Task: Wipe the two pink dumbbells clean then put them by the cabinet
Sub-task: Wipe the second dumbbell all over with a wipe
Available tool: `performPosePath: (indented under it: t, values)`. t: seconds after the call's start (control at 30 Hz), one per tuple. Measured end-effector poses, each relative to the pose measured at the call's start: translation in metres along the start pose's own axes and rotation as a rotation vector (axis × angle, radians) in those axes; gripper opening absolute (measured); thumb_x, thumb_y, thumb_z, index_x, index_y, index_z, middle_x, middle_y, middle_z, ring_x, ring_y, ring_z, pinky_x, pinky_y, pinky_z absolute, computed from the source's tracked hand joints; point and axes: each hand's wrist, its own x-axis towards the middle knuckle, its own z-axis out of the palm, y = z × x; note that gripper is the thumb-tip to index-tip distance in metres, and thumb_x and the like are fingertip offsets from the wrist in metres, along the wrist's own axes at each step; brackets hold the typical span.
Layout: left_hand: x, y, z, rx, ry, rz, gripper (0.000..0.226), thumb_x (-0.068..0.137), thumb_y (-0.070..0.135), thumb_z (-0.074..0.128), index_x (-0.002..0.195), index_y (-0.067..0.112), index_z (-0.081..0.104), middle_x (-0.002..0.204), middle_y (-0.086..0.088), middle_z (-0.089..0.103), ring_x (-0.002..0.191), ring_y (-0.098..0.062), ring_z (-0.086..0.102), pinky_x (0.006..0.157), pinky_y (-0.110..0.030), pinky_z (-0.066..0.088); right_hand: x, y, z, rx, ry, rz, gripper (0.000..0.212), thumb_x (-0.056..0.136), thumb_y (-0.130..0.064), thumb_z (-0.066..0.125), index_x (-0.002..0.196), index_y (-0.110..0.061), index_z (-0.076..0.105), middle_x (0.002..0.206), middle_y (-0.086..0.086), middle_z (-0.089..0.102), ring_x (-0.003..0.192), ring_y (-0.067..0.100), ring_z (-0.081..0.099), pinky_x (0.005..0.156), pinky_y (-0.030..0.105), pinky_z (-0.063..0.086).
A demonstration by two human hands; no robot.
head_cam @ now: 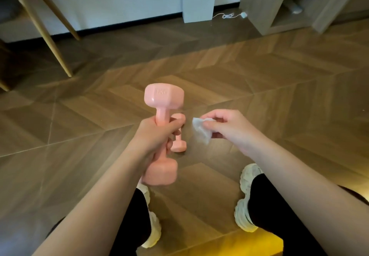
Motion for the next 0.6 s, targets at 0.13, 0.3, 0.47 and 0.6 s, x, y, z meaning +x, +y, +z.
performPosePath:
  t: [0.13, 0.3, 0.47, 0.6]
  values:
    - [-0.006, 0.0, -0.006, -0.02, -0.036, -0.047, 0.024, 0.082, 0.033, 0.079, 0.095, 0.014, 0.07, 0.043, 0.0, 0.049, 0.036, -0.013, 0.043, 0.037, -0.019, 0.037, -0.002, 0.0, 0.011, -0.027, -0.045, -0.024, 0.008, 0.088, -0.016, 0.072, 0.093, -0.021, 0.076, 0.089, -0.006, 0.075, 0.082, 0.003, 0.069, 0.088, 0.022, 0.055]
    - [-0.01, -0.001, 0.001, -0.058, -0.093, -0.057, 0.015, 0.085, 0.013, 0.075, 0.097, 0.008, 0.066, 0.043, 0.003, 0.051, 0.035, -0.009, 0.043, 0.035, -0.019, 0.037, -0.003, 0.004, 0.019, 0.025, -0.076, -0.058, 0.01, 0.089, -0.015, 0.073, 0.088, -0.024, 0.076, 0.082, -0.008, 0.077, 0.08, 0.004, 0.071, 0.082, 0.021, 0.058]
    - [-0.003, 0.0, 0.007, -0.156, -0.021, -0.064, 0.018, 0.086, 0.0, 0.07, 0.081, 0.014, 0.061, 0.042, 0.004, 0.05, 0.032, -0.01, 0.039, 0.034, -0.017, 0.034, -0.003, 0.007, 0.01, 0.072, -0.07, -0.099, 0.028, 0.094, -0.013, 0.065, 0.083, -0.033, 0.08, 0.092, -0.003, 0.077, 0.089, 0.008, 0.07, 0.084, 0.029, 0.058]
    - [0.006, 0.0, 0.001, -0.202, 0.063, -0.04, 0.017, 0.083, 0.002, 0.073, 0.082, 0.011, 0.059, 0.042, 0.003, 0.049, 0.034, -0.01, 0.043, 0.036, -0.022, 0.039, -0.002, 0.013, -0.008, 0.24, -0.144, -0.055, 0.035, 0.099, -0.003, 0.053, 0.084, -0.021, 0.079, 0.098, 0.002, 0.076, 0.096, 0.017, 0.07, 0.086, 0.037, 0.058]
